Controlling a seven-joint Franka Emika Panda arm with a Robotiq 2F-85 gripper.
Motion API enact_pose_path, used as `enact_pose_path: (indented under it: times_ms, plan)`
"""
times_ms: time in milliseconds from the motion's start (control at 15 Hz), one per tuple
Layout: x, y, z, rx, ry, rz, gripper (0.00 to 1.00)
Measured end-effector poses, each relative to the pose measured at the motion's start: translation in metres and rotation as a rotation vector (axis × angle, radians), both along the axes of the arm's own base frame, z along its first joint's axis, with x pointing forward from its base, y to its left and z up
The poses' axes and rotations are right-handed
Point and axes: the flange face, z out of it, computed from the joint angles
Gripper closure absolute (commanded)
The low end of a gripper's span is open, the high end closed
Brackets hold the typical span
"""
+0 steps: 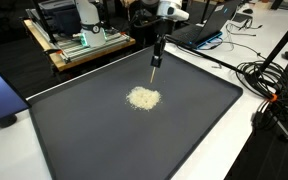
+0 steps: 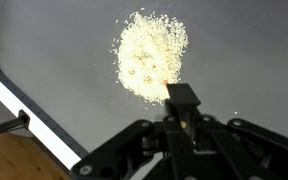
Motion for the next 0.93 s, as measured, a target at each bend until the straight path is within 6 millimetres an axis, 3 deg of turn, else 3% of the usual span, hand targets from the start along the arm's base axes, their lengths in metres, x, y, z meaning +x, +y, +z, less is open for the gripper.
enact_pose_path:
  times_ms: [333,933]
  plan:
    - [-0.013,0.038,-0.021,-0.137,-0.001,0.108,0.97]
    - [-0.025,0.086,-0.059,-0.355,0.018,0.186,0.97]
